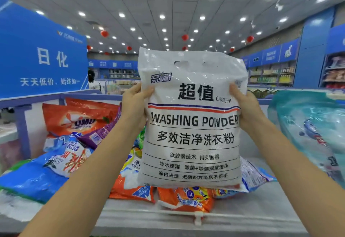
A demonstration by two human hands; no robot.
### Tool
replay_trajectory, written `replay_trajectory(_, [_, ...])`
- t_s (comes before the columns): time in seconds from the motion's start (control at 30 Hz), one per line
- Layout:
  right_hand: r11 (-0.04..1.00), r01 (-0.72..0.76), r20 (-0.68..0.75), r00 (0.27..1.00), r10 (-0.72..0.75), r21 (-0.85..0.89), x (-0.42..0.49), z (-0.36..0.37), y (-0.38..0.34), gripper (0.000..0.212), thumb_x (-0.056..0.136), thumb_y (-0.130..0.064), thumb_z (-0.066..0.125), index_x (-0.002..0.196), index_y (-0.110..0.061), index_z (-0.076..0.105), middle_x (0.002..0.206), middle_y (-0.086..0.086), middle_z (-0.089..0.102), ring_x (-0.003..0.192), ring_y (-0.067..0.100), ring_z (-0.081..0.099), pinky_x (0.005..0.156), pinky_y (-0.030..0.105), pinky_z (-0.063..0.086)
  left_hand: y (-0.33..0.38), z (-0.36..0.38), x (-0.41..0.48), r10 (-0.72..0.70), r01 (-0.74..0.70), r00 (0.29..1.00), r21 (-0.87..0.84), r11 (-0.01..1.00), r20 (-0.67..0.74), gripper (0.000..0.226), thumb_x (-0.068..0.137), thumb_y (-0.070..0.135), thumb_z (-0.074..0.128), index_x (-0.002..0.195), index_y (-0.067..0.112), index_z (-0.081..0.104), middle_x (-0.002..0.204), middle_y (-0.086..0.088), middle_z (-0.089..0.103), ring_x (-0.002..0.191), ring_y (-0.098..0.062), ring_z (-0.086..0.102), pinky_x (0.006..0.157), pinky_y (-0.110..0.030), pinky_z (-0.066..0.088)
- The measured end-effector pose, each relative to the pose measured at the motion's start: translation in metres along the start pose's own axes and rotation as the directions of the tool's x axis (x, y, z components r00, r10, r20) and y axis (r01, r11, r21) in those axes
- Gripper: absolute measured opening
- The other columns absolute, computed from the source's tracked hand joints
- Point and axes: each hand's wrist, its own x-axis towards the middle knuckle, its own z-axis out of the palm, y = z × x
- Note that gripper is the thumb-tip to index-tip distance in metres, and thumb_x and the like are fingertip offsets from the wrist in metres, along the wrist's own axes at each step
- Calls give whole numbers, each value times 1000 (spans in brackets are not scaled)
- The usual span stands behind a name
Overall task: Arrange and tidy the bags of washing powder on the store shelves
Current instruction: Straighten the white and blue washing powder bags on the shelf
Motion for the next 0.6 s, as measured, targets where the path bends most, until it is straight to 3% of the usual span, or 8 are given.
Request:
replay_trajectory(0.2, [945, 295, -9, 954, -299, -140, -9, 7, -33, 12, 90, -14, 61, 78, -15, 62, 70, -3, 73, 70, 16, 72, 59, 28, 57, 21, -9, 2, 27, -28, 997, 15, 999, 78, 19, 92, -3, 50, 103, 6, 63, 98, -6, 73, 88, -20, 71, 70, -29, 59])
replay_trajectory(0.3, [915, 372, -56, 922, -384, -154, -15, 22, -55, 15, 89, -15, 62, 75, -14, 61, 69, -3, 71, 71, 17, 71, 62, 29, 56, 33, -4, 3, 29, -23, 991, -48, 999, 127, 20, 94, -1, 46, 101, 8, 63, 90, 0, 75, 85, -16, 72, 69, -30, 59])
replay_trajectory(0.37, [891, 414, -84, 897, -435, -186, -19, 32, -74, 19, 90, -14, 62, 71, -13, 60, 65, -3, 67, 64, 14, 68, 59, 26, 54, 34, 4, 2, 16, -1, 992, -116, 993, 124, 20, 96, 3, 45, 102, 10, 63, 93, 0, 74, 87, -16, 71, 77, -35, 60])
replay_trajectory(0.47, [853, 437, -109, 869, -482, -286, -29, 40, -104, 19, 91, -14, 60, 72, -12, 59, 67, -1, 64, 56, 10, 64, 54, 21, 51, 28, 24, -9, -33, 61, 992, -225, 973, 126, 21, 99, 19, 45, 114, 14, 59, 114, -4, 68, 102, -19, 67, 92, -41, 53])
replay_trajectory(0.53, [801, 448, -107, 844, -525, -398, -41, 36, -123, 20, 91, -16, 60, 71, -13, 58, 68, 0, 61, 53, 6, 62, 53, 19, 50, 13, 36, -30, -100, 157, 971, -265, 951, 217, 29, 93, 41, 47, 116, 25, 56, 119, 3, 66, 104, -12, 66, 96, -40, 49])
replay_trajectory(0.6, [726, 460, -89, 812, -577, -511, -55, 27, -143, 25, 90, -17, 61, 66, -15, 56, 64, -2, 56, 51, 5, 55, 54, 19, 48, -12, 49, -63, -153, 253, 926, -266, 930, 345, 44, 88, 50, 44, 125, 28, 53, 131, 0, 60, 112, -13, 61, 96, -39, 47])
